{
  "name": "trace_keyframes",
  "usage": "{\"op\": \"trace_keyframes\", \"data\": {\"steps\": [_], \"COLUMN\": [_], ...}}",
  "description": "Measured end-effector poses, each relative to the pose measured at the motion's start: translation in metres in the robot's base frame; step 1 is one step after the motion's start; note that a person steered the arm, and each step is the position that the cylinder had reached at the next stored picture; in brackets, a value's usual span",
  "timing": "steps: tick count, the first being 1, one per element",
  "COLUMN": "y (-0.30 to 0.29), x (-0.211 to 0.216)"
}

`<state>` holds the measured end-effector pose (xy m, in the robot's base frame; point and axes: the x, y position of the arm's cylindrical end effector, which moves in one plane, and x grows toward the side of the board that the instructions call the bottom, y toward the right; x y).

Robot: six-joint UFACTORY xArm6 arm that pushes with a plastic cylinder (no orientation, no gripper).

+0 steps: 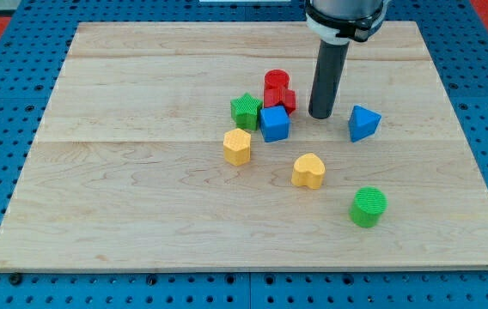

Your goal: Arrange the red blocks vertically

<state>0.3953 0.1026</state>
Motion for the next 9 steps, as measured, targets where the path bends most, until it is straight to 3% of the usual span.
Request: {"op": "trace_keyframes", "data": {"steps": [4, 5, 8, 9], "y": [-0.105, -0.110, -0.205, -0.194], "x": [-0.021, -0.043, -0.091, -0.122]}}
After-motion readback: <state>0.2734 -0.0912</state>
